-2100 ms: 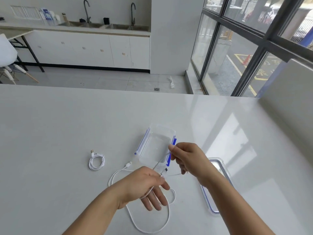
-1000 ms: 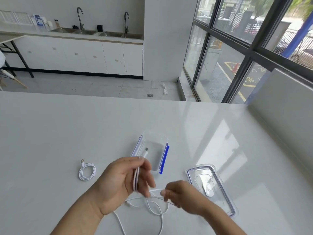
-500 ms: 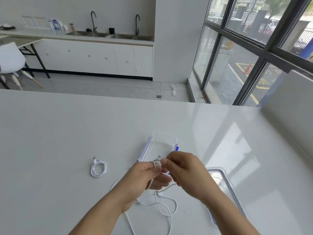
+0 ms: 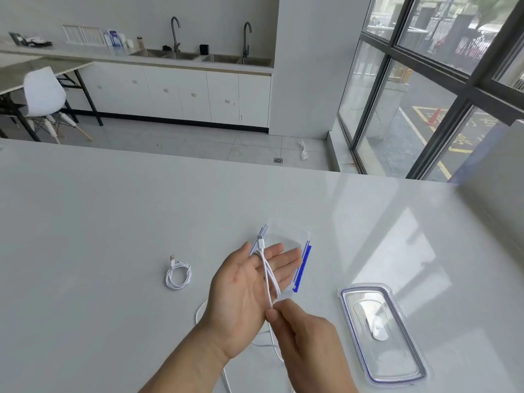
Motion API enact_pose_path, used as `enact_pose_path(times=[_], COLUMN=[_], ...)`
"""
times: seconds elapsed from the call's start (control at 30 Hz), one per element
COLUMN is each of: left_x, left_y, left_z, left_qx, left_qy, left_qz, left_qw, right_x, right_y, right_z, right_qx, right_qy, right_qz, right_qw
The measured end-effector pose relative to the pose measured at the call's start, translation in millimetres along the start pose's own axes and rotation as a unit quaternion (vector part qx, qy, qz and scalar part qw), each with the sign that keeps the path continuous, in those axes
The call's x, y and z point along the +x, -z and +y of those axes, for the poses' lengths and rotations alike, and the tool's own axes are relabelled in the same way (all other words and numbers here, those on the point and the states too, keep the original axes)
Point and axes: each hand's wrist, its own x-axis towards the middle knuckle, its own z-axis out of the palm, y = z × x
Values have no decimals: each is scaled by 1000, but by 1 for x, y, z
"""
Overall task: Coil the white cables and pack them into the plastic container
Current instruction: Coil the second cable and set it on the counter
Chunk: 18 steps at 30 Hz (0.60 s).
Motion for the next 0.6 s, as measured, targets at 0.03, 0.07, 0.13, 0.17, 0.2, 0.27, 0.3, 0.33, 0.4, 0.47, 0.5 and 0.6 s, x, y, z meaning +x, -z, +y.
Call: enact_pose_path(times=[0.03, 0.07, 0.13, 0.17, 0.2, 0.27, 0.3, 0.33, 0.4, 0.47, 0.5, 0.6], left_x=[-2, -3, -6, -8, -9, -12, -13, -14, -16, -18, -18, -17], left_y=[0, -1, -2, -3, -4, -5, -6, -6, -4, -1, 0, -1], left_z=[1, 3, 7, 8, 10, 15, 18, 20, 21, 19, 16, 8], left_qx=[-5, -9, 4, 15, 22, 33, 43, 61, 143, 266, 324, 433], left_qy=[-1, 2, 14, 24, 36, 56, 67, 80, 109, 133, 138, 107], left_qz=[-10, -23, -41, -48, -59, -90, -106, -120, -126, -104, -89, -44], left_qw=[1000, 1000, 999, 998, 997, 994, 991, 988, 976, 949, 932, 894], right_x=[1, 4, 9, 13, 17, 27, 33, 41, 58, 74, 80, 85], right_y=[-3, -4, -2, 2, 5, 15, 21, 29, 46, 66, 74, 86], right_z=[7, 16, 32, 40, 49, 66, 72, 76, 77, 65, 56, 27], right_qx=[33, 52, 76, 89, 95, 79, 65, 42, -23, -27, -9, 21], right_qy=[-14, -26, -36, -34, -31, -30, -33, -32, -17, -14, -13, -2], right_qz=[-12, -32, -88, -119, -150, -206, -228, -241, -227, -185, -166, -124], right_qw=[999, 998, 993, 988, 984, 975, 971, 969, 974, 982, 986, 992])
